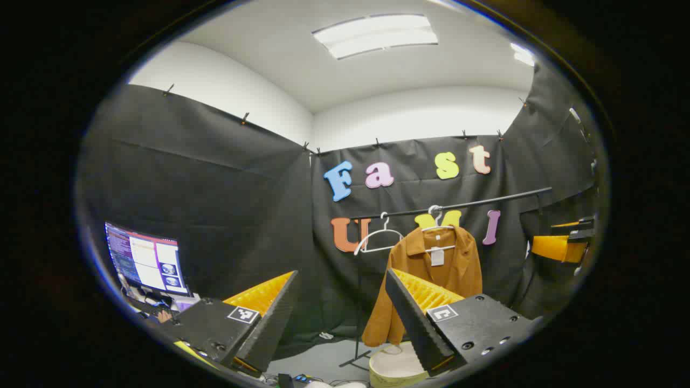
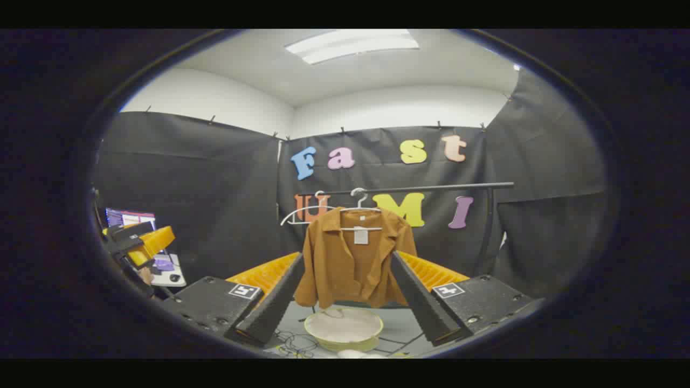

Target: Grasp the clothes on the hanger with both hands and then place them into the laundry hamper below.

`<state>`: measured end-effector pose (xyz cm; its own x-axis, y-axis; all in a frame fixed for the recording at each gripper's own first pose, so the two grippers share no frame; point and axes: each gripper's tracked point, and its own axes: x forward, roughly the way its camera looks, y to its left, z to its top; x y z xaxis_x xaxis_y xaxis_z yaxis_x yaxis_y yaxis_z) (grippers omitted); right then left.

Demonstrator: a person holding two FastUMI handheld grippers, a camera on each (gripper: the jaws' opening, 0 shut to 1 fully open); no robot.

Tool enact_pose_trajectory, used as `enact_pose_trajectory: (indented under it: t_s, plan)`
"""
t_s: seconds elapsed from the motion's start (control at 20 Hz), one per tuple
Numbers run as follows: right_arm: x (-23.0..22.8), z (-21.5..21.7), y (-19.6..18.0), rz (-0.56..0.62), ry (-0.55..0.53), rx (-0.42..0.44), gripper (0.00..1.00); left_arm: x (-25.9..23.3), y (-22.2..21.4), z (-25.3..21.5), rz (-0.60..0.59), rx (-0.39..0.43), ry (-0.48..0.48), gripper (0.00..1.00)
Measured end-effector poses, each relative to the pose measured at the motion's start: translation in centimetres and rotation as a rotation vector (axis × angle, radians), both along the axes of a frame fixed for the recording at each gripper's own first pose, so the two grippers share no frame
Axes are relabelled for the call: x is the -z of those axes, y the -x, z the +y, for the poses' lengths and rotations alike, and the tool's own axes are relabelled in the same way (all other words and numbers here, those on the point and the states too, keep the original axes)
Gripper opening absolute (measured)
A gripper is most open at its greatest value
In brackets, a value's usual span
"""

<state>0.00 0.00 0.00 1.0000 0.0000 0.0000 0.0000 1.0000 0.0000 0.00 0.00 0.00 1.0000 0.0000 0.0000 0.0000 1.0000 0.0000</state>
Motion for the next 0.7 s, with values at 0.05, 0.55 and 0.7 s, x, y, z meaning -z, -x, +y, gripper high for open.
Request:
enact_pose_trajectory:
  t_s: [0.05, 0.55, 0.7]
  plan:
    - [-0.1, -0.1, 0.1, -0.001, 0.005, 0.008, 1.0, 0.0, 0.0, 0.0, 0.005, 0.007, 0.004, 1.0]
    - [0.5, -1.0, 1.5, 0.008, 0.003, 0.066, 0.99, 0.6, 1.0, -2.2, 0.038, 0.092, -0.014, 1.0]
    - [0.7, -1.4, 2.1, 0.006, 0.004, 0.075, 1.0, 1.0, 1.2, -2.8, 0.053, 0.114, -0.004, 1.0]
